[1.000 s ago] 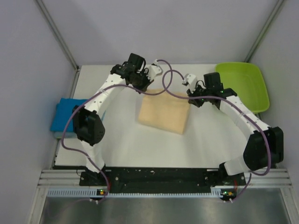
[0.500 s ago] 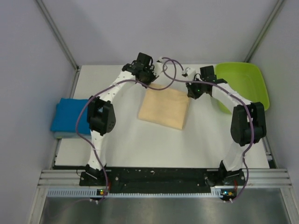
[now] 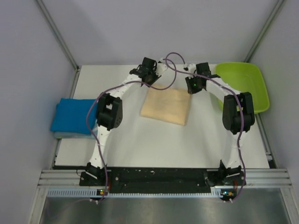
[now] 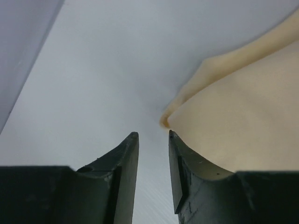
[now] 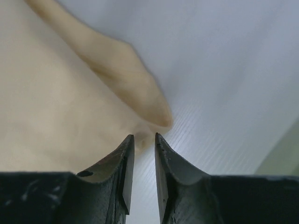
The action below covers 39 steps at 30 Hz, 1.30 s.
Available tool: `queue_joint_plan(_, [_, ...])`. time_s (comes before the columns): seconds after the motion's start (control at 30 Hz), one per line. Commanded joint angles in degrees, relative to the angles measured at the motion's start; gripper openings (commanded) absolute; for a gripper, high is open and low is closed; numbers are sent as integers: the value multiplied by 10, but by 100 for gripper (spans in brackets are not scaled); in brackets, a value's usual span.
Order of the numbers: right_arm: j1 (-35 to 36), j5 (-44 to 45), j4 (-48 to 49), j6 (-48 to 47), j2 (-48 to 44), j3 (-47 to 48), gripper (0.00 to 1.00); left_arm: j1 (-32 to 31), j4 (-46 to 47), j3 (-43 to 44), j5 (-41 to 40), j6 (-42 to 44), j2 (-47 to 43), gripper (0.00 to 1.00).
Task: Fold and stack the t-shirts
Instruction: Fold the long partially folded tshirt into a neat square
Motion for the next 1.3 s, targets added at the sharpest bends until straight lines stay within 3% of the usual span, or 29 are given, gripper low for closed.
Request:
queue_joint_plan(0.0, [-12, 89, 33, 73, 51, 107, 25, 10, 75, 50, -92, -24, 13, 43])
queue_joint_plan(0.13, [-12, 117, -3, 122, 39, 178, 30, 23, 39, 68, -81, -56, -14, 45])
queue_joint_plan(0.23, [-10, 53, -5, 171, -27, 145, 30, 30, 4, 21, -5, -99, -69, 34])
queue_joint_plan(0.4, [14, -76, 8, 212, -77, 31, 5, 12, -2, -88, 180, -115, -131, 20])
queue_joint_plan(0.53, [14, -52, -8, 276, -24, 33, 0, 10, 1, -58, 184, -164, -78, 0])
queue_joint_plan(0.67, [8, -15, -42, 306, 42, 90, 0, 36, 67, -48, 177, -248, -38, 0])
queue_joint_plan(0.77, [5, -2, -64, 313, 85, 119, 0, 40, 33, 19, 157, -258, 13, 0])
queue_joint_plan(1.0, [-19, 61, -71, 330, 158, 202, 0, 43, 19, 67, 124, -294, 80, 10])
queue_joint_plan(1.2, [-20, 68, -88, 326, 155, 239, 1, 62, 2, 84, 100, -339, 73, 18])
queue_joint_plan(1.27, [-20, 85, -98, 312, 128, 234, 7, 75, -14, 84, 88, -358, 50, 24])
